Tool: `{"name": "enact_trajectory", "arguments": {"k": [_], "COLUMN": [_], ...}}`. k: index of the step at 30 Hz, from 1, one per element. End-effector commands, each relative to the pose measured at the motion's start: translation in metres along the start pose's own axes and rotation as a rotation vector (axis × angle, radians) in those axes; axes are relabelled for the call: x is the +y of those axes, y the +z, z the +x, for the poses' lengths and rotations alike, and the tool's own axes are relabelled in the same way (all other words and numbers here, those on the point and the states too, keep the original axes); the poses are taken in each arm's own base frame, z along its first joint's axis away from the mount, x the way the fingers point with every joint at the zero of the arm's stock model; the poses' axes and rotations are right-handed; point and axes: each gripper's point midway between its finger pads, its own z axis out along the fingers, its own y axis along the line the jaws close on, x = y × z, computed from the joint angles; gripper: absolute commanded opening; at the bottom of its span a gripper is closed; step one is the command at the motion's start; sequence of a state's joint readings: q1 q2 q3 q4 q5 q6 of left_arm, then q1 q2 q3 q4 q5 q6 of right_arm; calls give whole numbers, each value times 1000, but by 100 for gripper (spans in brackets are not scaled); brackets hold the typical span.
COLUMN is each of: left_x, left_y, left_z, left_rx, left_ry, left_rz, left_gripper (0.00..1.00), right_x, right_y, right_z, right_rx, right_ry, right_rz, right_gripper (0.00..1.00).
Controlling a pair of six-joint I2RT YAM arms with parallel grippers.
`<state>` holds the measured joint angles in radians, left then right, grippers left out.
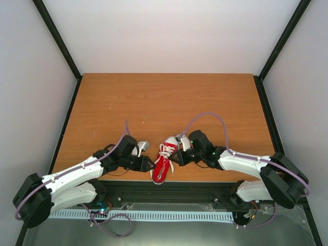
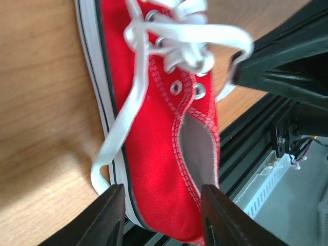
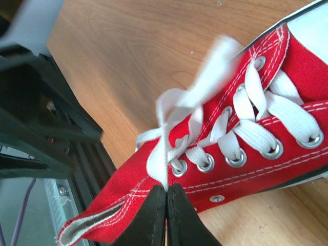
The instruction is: Tie the shoes
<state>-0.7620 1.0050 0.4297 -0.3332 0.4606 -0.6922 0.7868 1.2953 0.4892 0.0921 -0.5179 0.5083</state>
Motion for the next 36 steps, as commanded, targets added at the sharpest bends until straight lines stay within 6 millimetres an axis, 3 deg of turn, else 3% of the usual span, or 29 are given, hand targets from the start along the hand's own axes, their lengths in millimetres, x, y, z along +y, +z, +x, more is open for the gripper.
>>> {"name": "enact_trajectory", "arguments": {"k": [1, 7, 15, 19, 29, 36], "left_x": [-14, -20, -16, -23, -14, -10], "left_y": [-26, -35, -21, -5, 42, 48], "left_z": [-21, -52, -123, -146, -147, -141], "left_rx": [-74, -181, -325, -290, -113, -88], "left_ry": [25, 15, -98, -67, -53, -61], "left_rz": [-39, -57, 16, 22, 22, 28], "left_gripper": [48, 57, 59, 66, 67, 47], "right_x": [3, 5, 12, 13, 10, 8], "right_y": [-5, -6, -8, -7, -1, 1], "right_z": [7, 12, 21, 26, 31, 32], "right_rx": [23, 34, 58, 81, 110, 113], "right_ry": [-29, -35, -54, -67, -70, -71], "right_rz": [-10, -30, -84, -98, -104, -103], "right_gripper": [3, 3, 3, 3, 3, 3]}}
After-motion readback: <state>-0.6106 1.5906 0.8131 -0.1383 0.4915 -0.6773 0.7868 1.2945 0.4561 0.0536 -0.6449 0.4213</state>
